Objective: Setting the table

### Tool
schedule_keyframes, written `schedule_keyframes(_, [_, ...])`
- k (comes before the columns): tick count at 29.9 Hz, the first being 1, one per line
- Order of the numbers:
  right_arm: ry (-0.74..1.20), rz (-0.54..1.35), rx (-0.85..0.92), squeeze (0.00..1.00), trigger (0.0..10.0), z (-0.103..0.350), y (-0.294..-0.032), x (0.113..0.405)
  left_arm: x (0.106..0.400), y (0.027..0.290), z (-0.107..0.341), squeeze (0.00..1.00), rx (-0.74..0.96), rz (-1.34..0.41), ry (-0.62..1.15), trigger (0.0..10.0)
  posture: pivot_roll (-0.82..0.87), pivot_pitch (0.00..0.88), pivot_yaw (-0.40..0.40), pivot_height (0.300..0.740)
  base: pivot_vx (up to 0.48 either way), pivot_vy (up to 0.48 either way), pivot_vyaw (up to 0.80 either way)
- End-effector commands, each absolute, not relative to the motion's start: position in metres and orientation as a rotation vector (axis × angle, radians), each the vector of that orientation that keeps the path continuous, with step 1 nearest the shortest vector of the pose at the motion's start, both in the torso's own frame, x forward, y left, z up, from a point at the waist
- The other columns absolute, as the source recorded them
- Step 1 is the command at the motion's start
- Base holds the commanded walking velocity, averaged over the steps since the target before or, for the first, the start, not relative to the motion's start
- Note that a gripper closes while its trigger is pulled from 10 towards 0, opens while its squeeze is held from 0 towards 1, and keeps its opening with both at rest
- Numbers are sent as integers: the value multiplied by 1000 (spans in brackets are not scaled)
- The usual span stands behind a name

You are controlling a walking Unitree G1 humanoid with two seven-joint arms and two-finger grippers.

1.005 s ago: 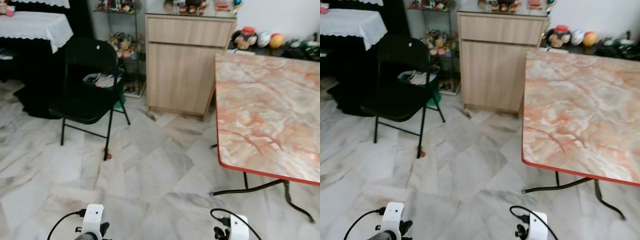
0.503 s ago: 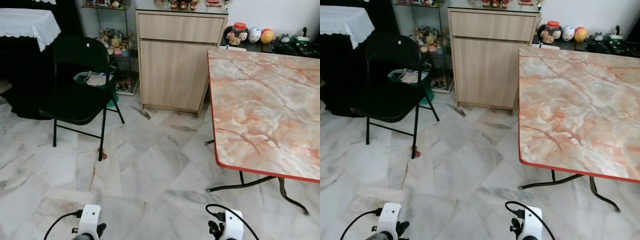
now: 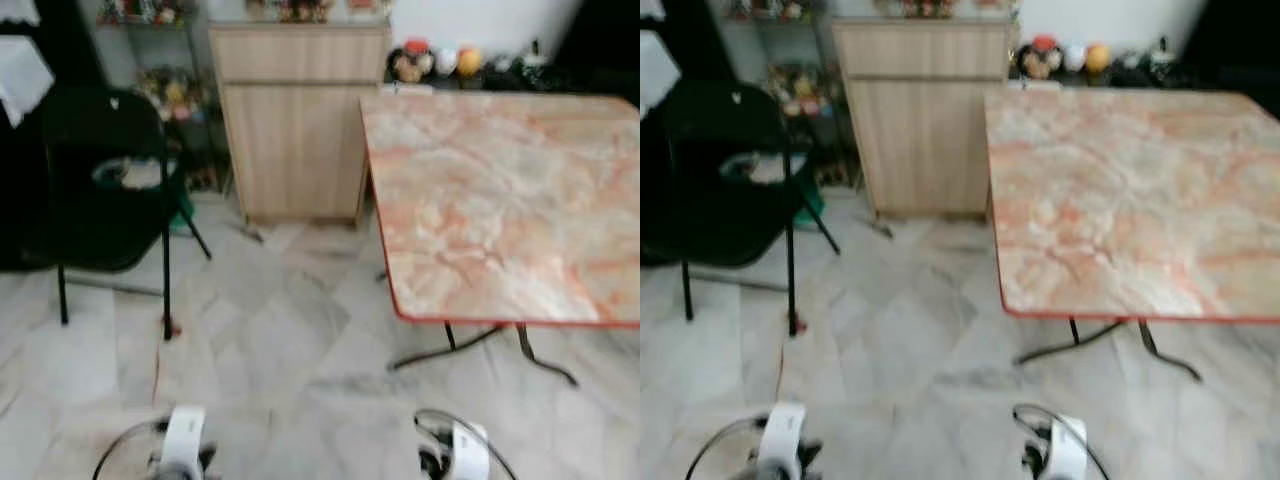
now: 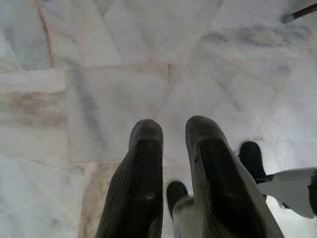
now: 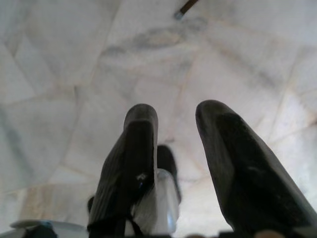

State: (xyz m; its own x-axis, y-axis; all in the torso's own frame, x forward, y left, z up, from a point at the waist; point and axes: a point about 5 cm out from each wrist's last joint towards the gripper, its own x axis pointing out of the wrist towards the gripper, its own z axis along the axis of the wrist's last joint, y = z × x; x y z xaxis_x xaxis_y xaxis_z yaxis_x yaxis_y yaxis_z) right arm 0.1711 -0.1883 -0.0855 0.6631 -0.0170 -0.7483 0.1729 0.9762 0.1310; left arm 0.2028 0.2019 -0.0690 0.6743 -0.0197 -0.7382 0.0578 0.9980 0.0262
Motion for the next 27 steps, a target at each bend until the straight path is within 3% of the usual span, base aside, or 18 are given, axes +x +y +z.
schedule_keyframes(1, [847,-96,201,0,10000,-87,-184,170,193,208,-74,0,63,-32,873,10000,65,0,-11,740,0,0,-613])
schedule_keyframes(4, [847,-94,200,0,10000,-87,-184,170,193,208,-74,0,63,-33,871,10000,66,0,-12,740,0,0,-587])
schedule_keyframes(27, [845,-103,191,0,10000,-86,-185,171,198,206,-72,0,90,-46,867,10000,65,0,-12,740,0,0,0])
